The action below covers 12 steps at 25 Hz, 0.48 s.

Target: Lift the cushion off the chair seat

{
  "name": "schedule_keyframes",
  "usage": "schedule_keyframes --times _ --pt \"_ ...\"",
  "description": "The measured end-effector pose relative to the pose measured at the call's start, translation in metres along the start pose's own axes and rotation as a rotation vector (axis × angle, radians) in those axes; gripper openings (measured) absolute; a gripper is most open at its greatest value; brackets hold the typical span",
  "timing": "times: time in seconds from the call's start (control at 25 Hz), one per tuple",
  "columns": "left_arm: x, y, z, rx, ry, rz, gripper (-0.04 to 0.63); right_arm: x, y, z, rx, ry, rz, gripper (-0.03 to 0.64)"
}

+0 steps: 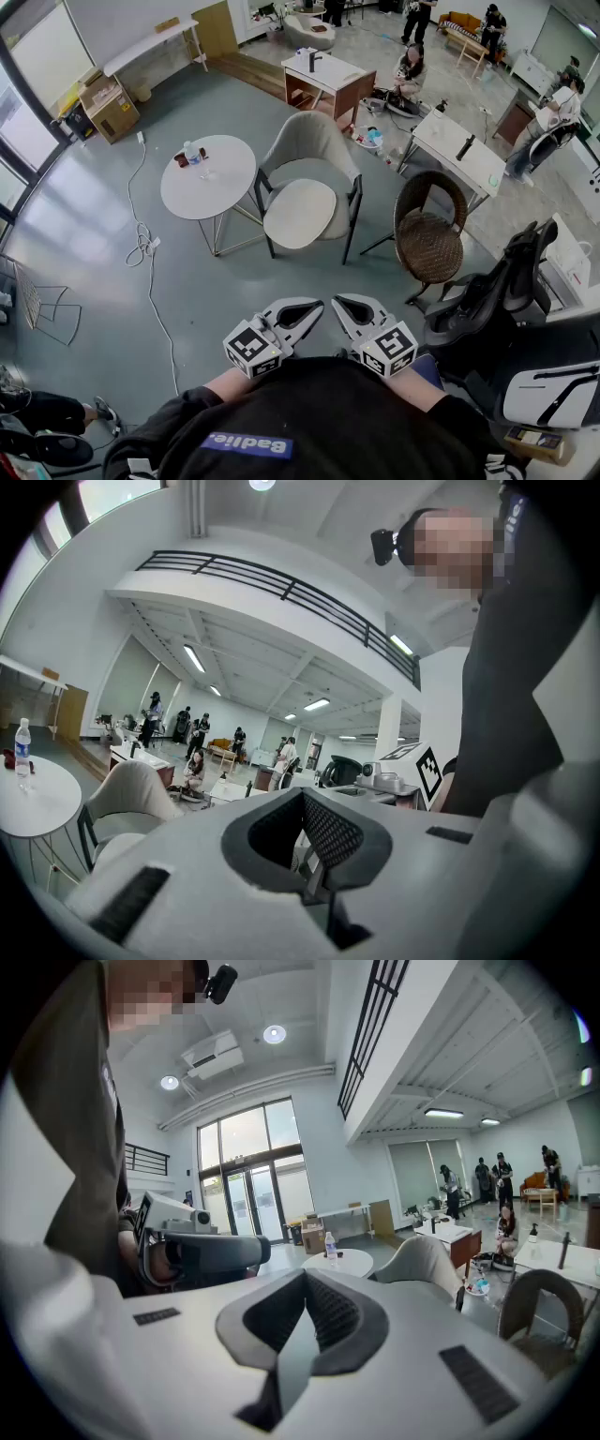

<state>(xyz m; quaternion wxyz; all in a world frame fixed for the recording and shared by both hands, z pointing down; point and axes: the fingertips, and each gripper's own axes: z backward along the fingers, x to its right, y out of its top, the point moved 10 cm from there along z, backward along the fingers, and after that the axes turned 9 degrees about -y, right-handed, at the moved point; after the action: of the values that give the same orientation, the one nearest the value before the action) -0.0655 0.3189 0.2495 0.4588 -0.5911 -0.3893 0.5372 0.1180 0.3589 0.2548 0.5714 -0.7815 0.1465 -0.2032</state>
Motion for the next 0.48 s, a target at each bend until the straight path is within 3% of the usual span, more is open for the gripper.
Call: schedule_keyframes --times 0.48 --pt "0.0005 0.0001 -0.0072 0.002 0.014 0.001 0.015 0.0074 0.001 0.0017 -0.004 0.019 0.005 0.028"
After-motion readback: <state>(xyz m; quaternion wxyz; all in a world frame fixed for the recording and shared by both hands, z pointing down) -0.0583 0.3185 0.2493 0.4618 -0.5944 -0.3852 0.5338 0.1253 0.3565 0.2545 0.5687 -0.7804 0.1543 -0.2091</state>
